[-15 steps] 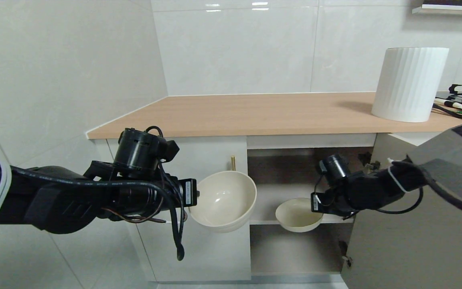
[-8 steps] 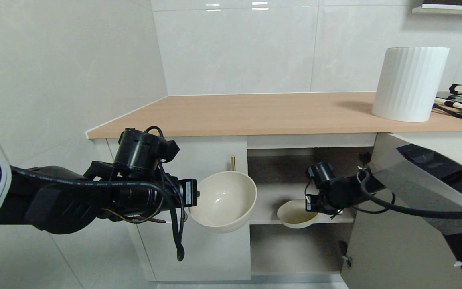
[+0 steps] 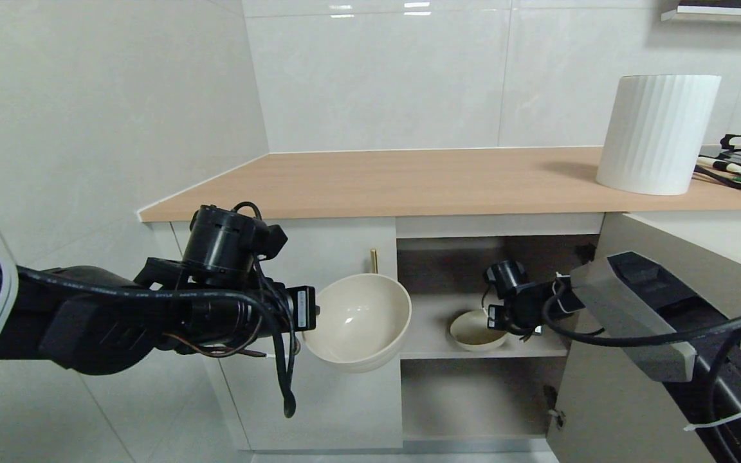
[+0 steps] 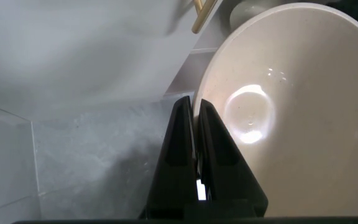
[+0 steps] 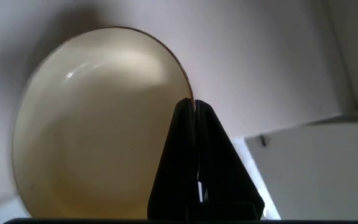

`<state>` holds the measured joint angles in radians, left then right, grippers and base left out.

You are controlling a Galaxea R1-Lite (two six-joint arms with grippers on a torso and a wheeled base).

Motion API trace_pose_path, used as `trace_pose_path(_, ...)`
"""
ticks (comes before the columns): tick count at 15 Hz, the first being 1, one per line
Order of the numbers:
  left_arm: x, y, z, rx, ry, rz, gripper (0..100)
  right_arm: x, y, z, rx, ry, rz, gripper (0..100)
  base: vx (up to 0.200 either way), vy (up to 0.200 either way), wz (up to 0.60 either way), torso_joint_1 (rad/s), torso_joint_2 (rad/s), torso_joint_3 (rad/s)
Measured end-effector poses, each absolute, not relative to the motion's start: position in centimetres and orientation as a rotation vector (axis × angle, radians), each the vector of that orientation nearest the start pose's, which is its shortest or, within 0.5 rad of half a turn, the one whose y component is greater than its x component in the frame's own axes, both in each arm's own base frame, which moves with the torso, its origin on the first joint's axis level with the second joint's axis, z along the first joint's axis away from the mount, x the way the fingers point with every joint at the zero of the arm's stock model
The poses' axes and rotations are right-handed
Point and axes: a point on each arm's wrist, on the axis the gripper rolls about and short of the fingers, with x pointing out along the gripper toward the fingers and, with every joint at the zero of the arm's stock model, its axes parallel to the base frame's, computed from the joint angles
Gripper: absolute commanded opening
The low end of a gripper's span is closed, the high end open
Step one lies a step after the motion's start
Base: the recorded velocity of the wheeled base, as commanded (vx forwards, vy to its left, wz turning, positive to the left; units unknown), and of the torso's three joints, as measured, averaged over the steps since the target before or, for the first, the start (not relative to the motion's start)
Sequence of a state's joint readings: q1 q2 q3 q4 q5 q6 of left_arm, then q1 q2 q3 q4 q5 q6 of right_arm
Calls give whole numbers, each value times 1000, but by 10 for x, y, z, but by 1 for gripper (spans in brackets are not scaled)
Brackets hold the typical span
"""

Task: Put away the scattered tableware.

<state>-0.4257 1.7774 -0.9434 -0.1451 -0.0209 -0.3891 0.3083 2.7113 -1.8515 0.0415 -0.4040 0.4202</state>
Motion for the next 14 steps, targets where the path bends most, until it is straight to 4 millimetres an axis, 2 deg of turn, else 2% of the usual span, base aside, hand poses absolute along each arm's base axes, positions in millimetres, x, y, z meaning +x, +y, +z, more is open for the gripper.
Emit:
trace_pose_path(3,286,-131,150,-227,752,-290,0,500,143,-48,87,764,-292,0,0,0,0,0,0,0)
trace_pose_path(7,285,-132,150,-225,751,-294,0,503,140,-71,68,767,-330,0,0,0,0,0,0,0)
trace_pose_path(14,285,-132,149,-224,754,-293,0,504,140,-76,75,758,-330,0,0,0,0,0,0,0)
